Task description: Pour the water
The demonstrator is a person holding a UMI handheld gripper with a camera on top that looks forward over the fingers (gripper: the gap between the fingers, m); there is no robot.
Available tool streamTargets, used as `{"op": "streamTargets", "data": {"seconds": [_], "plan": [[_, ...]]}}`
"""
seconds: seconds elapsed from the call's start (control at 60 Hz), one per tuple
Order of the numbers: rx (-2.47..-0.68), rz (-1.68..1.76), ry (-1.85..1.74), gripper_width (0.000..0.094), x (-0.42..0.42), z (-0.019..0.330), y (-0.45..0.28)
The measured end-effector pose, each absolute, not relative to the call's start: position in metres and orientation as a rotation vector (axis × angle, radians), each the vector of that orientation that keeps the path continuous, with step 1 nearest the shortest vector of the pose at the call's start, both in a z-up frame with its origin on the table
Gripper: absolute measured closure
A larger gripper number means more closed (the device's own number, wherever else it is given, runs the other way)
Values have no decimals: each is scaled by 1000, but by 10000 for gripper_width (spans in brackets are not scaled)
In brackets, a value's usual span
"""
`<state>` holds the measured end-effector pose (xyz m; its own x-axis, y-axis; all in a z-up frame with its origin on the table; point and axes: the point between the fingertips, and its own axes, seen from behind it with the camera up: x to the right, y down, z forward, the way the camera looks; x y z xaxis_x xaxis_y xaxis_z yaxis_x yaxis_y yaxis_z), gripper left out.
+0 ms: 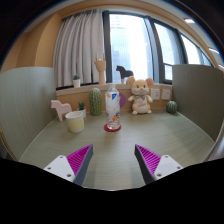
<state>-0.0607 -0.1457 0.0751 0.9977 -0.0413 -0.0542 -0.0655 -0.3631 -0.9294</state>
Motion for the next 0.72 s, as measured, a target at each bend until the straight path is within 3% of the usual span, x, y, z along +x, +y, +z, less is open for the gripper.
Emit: {"op": "streamTargets", "data": {"seconds": [0.383, 0.717], "plan": [[-1816, 8, 79, 79, -44, 149, -196], [-1771, 18, 77, 80, -44, 173, -213]]}}
